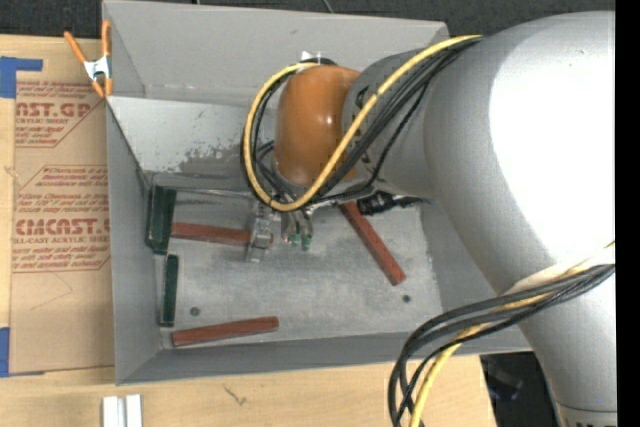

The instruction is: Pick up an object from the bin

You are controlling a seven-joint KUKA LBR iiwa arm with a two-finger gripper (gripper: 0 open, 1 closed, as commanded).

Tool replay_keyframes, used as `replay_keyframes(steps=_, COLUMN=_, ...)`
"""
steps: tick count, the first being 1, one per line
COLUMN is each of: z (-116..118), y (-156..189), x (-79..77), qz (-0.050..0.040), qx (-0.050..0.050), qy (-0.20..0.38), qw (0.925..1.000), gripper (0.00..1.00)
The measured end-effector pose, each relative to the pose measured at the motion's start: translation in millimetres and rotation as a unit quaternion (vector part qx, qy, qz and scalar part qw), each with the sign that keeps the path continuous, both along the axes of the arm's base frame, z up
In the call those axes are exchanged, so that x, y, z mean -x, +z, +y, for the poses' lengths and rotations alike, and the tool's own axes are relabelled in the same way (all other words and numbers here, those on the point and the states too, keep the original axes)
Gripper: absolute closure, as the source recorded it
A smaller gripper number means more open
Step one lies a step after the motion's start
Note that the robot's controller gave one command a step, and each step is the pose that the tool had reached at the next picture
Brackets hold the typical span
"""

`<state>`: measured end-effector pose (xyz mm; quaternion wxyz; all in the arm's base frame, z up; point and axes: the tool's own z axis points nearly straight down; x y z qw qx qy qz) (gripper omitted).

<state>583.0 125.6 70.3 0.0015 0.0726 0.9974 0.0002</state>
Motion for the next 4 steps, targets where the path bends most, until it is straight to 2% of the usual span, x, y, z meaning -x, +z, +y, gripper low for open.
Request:
replay_keyframes(steps=1, z=0.0, y=0.0, x=0.0, qz=0.0001, qx=0.0, qy=0.0, qw=1.0, gripper=1.0)
replay_keyframes(steps=2, z=25.4, y=125.5, x=15.5, qz=0.0015, qx=0.0, qy=0.037, qw=0.9993, gripper=1.0)
replay_keyframes(steps=3, z=25.4, y=125.5, x=15.5, qz=0.0015, qx=0.0, qy=0.037, qw=0.9993, gripper=1.0)
replay_keyframes(steps=4, z=26.0, y=129.8, x=21.3, qz=0.0011, qx=0.0, qy=0.113, qw=0.9936, gripper=1.0)
